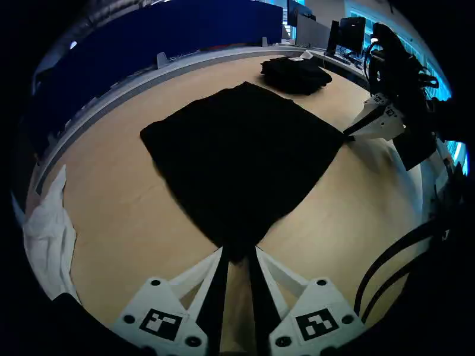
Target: Fold towel
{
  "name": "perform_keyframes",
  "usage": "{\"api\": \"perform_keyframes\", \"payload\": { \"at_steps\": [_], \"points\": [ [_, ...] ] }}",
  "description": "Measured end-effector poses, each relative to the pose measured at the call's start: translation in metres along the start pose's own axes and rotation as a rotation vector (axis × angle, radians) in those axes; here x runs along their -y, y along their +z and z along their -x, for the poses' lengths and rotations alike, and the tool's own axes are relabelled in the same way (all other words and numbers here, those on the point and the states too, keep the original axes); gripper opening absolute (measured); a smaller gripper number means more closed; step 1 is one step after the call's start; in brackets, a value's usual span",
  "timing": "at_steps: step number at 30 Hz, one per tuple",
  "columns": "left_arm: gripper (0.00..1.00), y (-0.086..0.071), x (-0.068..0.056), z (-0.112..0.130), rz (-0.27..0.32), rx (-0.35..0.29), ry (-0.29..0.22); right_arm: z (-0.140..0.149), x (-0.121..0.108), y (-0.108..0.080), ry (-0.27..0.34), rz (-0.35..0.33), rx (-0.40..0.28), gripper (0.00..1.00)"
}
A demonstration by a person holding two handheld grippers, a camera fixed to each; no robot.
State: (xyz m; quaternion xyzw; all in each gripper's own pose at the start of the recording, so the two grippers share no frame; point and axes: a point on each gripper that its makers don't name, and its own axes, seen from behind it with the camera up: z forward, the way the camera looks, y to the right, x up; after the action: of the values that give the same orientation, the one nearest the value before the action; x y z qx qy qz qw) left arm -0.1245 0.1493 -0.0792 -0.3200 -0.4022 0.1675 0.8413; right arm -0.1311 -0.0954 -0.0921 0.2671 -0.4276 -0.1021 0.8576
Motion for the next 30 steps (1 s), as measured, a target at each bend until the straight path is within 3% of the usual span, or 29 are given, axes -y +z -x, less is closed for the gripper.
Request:
{"api": "perform_keyframes", "payload": {
  "at_steps": [3,5,20,30],
  "points": [
    [0.18,-0.001,0.002,0.001,-0.003,0.005,-0.005,0.0,0.002,-0.001,0.001,-0.011,0.002,0.07],
    [0.09,-0.001,0.006,0.001,-0.014,0.005,-0.007,0.0,0.003,-0.002,0.002,-0.012,0.002,0.05],
    [0.08,-0.003,0.009,-0.006,-0.022,-0.002,-0.003,-0.01,0.003,-0.007,0.018,-0.022,-0.014,0.01],
    [0.08,-0.019,0.009,-0.02,-0.022,-0.027,-0.016,-0.027,0.001,-0.018,0.026,-0.018,-0.038,0.03]
  ]
}}
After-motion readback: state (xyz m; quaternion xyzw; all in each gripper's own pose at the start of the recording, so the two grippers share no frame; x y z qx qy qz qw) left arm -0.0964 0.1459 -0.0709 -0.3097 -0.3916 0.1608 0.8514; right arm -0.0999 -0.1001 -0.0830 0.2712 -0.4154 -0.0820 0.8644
